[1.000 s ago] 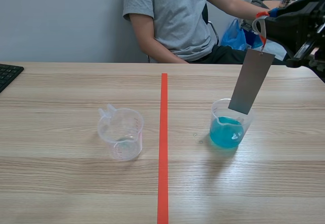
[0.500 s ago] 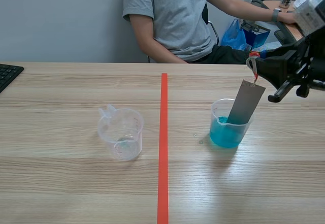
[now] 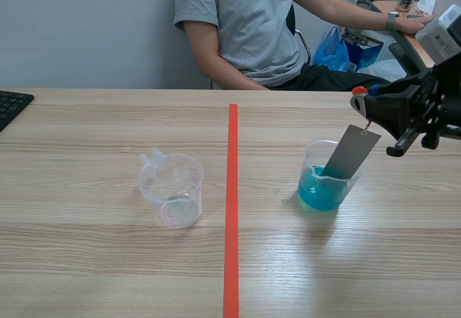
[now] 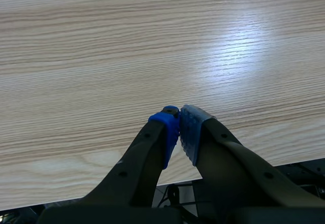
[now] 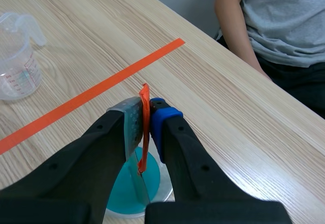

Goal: Do the redox reaction experiment.
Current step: 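Lower the plate into the blue solution, then hold the plate still in the solution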

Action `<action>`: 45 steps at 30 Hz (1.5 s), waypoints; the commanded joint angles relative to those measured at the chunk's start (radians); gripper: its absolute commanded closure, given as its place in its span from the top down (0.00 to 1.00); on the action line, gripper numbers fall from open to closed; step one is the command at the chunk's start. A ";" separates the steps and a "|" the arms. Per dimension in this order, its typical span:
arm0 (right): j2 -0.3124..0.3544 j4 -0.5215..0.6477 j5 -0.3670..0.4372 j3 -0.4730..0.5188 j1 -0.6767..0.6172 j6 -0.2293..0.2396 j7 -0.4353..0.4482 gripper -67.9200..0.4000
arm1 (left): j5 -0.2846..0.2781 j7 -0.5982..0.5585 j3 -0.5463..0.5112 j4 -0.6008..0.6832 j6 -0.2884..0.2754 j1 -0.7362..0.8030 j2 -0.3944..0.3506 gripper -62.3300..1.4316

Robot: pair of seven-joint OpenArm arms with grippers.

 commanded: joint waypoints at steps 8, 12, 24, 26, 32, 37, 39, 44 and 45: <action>0.016 0.009 0.010 0.008 0.015 0.001 0.007 0.02 | 0.001 -0.016 -0.001 0.008 -0.003 -0.003 -0.008 0.10; 0.016 0.009 0.010 0.008 0.015 0.001 0.007 0.02 | 0.001 -0.016 -0.001 0.008 -0.003 -0.003 -0.008 0.10; 0.016 0.009 0.010 0.008 0.015 0.001 0.006 0.02 | 0.001 -0.016 -0.001 0.008 -0.003 -0.003 -0.008 0.10; 0.016 0.009 0.010 0.008 0.015 0.001 0.006 0.02 | 0.001 -0.016 -0.001 0.008 -0.003 -0.003 -0.008 0.10; 0.020 0.010 0.011 0.012 0.015 0.001 0.006 0.02 | 0.001 -0.016 -0.001 0.008 -0.003 -0.003 -0.008 0.10; 0.034 0.028 0.023 0.022 0.014 0.002 -0.014 0.02 | 0.001 -0.016 -0.001 0.008 -0.003 -0.003 -0.005 0.10; 0.047 0.045 0.049 0.023 0.014 0.005 -0.017 0.02 | 0.001 -0.016 -0.001 0.008 -0.002 -0.003 -0.003 0.10; 0.080 0.103 0.111 0.029 0.014 0.006 -0.047 0.02 | 0.001 -0.016 -0.001 0.008 -0.003 -0.003 -0.003 0.10; 0.086 0.116 0.118 0.031 0.014 0.006 -0.056 0.02 | 0.001 -0.016 -0.001 0.008 -0.003 -0.003 -0.003 0.10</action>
